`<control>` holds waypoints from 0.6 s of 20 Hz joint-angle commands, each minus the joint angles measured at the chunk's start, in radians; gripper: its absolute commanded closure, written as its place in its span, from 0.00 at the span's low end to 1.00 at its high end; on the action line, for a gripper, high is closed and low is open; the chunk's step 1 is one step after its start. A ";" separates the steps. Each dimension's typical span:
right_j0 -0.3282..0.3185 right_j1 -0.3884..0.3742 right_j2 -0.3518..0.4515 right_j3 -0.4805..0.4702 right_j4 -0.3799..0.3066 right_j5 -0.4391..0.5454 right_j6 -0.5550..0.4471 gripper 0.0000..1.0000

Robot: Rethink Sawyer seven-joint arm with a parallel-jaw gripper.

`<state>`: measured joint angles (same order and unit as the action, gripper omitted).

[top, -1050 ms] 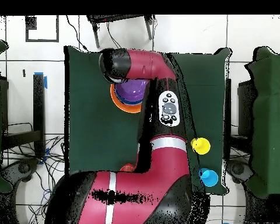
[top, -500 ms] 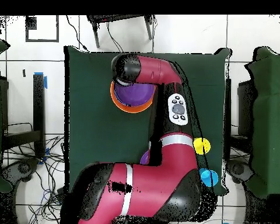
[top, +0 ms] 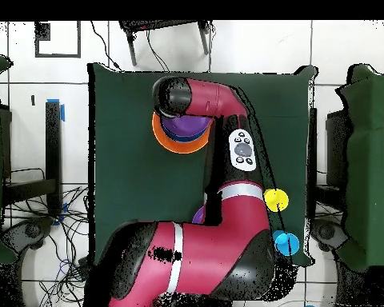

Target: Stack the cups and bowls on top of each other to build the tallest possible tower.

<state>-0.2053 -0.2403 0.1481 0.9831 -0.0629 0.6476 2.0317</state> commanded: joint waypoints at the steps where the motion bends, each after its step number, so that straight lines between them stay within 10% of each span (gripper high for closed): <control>1: 0.008 0.069 0.090 0.066 -0.088 -0.038 -0.139 0.00; 12: 0.013 -0.052 0.090 0.112 -0.034 0.118 -0.112 0.00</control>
<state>-0.2053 -0.2546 0.1524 1.0012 -0.0670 0.6507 2.0317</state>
